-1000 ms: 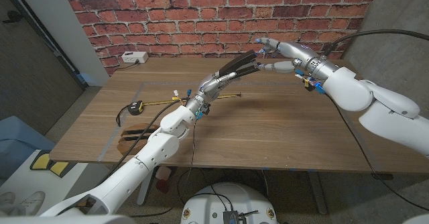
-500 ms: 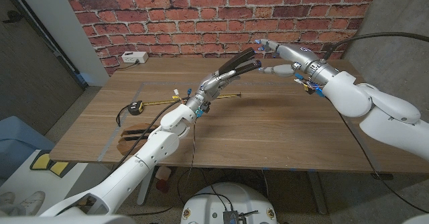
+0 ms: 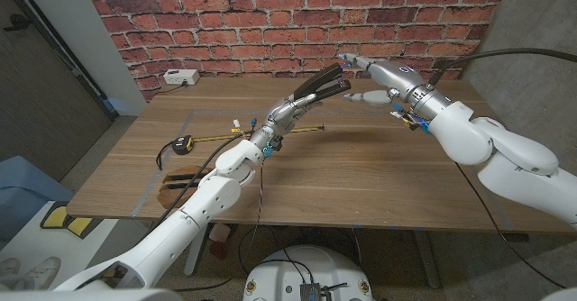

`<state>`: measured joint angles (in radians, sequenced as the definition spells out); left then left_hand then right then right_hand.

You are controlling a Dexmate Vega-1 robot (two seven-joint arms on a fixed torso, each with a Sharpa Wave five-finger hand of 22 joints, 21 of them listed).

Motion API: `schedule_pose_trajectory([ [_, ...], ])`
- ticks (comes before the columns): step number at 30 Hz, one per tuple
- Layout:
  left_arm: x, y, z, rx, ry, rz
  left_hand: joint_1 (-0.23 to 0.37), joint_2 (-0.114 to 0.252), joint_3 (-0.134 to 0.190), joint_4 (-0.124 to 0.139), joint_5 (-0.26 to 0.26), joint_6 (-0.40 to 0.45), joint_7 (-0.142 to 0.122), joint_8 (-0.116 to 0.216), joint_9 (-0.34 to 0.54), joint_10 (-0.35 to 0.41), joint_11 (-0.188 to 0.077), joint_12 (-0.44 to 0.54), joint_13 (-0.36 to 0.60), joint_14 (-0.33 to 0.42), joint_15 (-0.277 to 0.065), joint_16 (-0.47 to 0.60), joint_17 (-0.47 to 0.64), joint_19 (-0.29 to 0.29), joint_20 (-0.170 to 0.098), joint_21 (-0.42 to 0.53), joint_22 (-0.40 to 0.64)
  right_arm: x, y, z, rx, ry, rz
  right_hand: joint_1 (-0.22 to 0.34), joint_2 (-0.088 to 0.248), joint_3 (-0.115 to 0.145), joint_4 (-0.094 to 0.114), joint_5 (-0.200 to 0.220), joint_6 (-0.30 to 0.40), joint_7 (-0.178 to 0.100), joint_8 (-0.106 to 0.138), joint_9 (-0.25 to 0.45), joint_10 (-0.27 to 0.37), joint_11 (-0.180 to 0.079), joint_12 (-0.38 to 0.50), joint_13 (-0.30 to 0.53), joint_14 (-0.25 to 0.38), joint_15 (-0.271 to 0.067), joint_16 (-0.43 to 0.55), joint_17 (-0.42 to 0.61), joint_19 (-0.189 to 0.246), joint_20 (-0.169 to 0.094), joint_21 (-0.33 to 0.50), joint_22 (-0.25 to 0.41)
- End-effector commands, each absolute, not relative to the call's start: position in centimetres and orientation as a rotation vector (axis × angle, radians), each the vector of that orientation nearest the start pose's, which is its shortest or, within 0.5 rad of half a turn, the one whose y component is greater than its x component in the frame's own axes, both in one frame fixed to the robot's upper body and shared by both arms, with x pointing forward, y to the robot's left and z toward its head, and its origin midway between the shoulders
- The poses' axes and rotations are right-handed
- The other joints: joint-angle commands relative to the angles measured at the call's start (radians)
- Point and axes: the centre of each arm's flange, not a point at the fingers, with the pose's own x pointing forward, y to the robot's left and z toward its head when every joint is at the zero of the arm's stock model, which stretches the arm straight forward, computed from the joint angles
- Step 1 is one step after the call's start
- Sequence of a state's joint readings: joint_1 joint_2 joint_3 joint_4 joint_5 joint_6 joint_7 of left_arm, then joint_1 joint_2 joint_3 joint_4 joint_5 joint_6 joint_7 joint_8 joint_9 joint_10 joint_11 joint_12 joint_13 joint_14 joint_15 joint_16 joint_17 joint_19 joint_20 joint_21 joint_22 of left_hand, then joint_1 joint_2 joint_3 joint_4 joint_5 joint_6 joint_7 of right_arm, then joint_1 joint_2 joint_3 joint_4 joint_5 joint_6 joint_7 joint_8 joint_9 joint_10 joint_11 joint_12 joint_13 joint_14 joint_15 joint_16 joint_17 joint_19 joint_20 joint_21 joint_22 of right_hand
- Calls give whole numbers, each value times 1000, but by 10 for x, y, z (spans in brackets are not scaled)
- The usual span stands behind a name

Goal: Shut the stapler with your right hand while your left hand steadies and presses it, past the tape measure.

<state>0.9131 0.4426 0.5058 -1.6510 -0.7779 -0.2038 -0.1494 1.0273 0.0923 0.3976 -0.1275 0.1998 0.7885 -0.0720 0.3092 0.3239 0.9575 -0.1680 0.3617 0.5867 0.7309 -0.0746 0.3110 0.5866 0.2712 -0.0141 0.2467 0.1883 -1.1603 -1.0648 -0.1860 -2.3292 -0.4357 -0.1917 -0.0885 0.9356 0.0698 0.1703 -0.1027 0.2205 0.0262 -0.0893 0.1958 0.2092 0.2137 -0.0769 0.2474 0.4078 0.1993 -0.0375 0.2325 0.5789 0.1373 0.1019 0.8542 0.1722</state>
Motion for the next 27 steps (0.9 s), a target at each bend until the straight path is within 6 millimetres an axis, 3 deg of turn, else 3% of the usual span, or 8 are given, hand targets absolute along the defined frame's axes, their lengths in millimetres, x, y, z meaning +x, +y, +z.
schedule_pose_trajectory([
  [1,574,125,-12,-194,-624,-660,99,85,2,-5,-4,91,-7,3,17,44,-37,8,5,5,-164,5,5,5,0,-3,4,427,-210,79,-1428,-991,-85,-10,3,2,-7,-3,-6,-7,3,1,-18,2,-9,-1,-15,-72,-4,0,-6,0,-8,2],
  [4,573,123,-12,-175,-628,-661,100,85,2,-6,-4,94,-7,3,16,43,-37,7,4,5,-163,5,7,5,0,-3,4,425,-208,79,-1440,-993,-88,-12,3,2,-9,-5,-8,-6,4,0,-29,4,-17,-4,-28,-70,-7,-4,-23,19,-20,1],
  [27,574,121,-13,-174,-621,-663,107,84,1,-11,-9,101,13,-4,10,52,-36,5,-3,4,-165,4,18,3,1,-4,5,422,-190,71,-1565,-1063,-198,-12,3,2,-24,-10,-9,-8,9,0,-90,3,-48,-20,-105,-59,-28,-30,-72,22,-67,0],
])
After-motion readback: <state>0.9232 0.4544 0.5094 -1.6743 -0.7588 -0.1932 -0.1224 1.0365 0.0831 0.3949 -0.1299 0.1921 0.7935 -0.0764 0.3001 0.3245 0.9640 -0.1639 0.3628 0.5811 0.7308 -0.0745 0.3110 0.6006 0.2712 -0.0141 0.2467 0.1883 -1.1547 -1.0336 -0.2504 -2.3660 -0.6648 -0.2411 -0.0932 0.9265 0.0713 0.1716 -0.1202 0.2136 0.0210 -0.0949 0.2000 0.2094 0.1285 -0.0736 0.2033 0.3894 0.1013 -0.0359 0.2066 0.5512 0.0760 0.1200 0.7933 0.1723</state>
